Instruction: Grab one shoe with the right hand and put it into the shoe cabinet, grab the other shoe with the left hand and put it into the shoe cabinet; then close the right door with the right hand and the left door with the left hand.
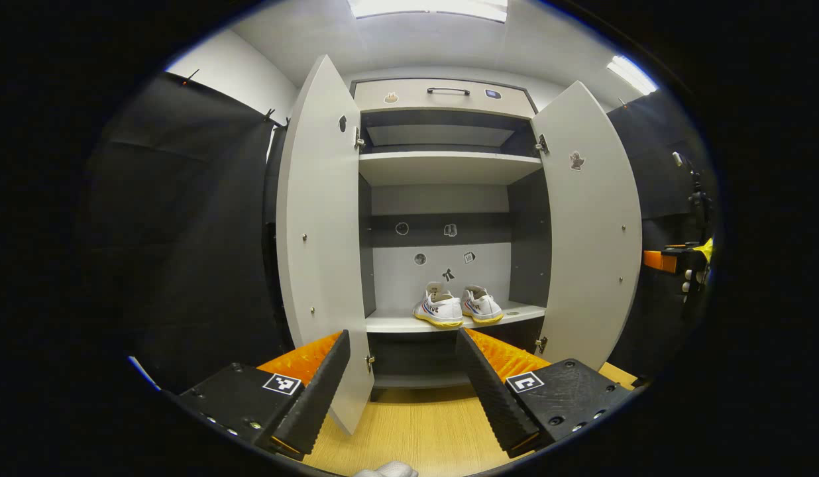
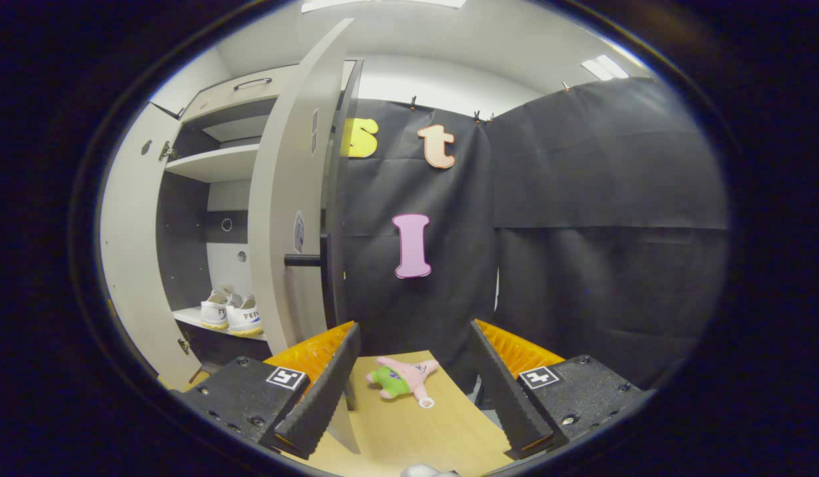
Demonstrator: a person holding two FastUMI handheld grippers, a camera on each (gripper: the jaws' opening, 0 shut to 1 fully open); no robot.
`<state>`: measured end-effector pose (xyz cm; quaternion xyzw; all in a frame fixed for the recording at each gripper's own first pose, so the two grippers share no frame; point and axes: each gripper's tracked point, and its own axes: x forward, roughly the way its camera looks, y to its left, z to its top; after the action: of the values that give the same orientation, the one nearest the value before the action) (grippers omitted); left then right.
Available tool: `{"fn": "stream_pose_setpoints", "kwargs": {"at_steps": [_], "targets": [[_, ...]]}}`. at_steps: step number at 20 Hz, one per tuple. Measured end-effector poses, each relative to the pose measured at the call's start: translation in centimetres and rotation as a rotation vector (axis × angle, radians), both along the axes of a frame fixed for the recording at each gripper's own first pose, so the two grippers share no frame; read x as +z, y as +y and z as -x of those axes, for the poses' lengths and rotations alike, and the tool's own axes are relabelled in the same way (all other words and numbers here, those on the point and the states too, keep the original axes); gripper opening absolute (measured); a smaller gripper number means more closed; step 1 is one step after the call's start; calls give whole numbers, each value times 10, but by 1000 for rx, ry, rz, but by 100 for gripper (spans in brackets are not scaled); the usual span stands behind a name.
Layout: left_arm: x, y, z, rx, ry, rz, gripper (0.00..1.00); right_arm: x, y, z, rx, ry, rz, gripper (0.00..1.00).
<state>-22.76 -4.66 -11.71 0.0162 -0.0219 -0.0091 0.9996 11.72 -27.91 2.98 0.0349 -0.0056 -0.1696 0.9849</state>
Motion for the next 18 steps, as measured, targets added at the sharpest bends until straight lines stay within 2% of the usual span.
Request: {"fn": "stream_pose_setpoints", "kwargs": {"at_steps": [3,6,7,8,9,10,11,15,16,17,18], "targets": [[1,4,1,20,1,-5,96,3,9,-10,41,2,27,100],[0,5,3,26,10,2,96,3,17,-11,71,8,39,94],[-1,6,4,28,11,3,96,3,21,-11,77,3,37,87],[-1,7,4,31,12,1,100,2,28,-11,89,3,29,94],[0,9,5,32,12,1,96,3,39,-10,110,-2,21,94],[0,10,5,33,13,0,100,1,50,-12,134,-4,20,94],[0,11,6,35,13,-2,96,1,62,-15,154,-5,24,94],[0,18,13,54,15,3,96,4,109,-27,236,-15,42,94],[0,21,15,64,17,3,96,5,126,-32,275,-20,37,88],[0,26,17,74,18,-2,96,4,140,-38,308,-14,41,88],[-1,33,20,92,21,-9,96,5,155,-45,342,-12,44,94]]}}
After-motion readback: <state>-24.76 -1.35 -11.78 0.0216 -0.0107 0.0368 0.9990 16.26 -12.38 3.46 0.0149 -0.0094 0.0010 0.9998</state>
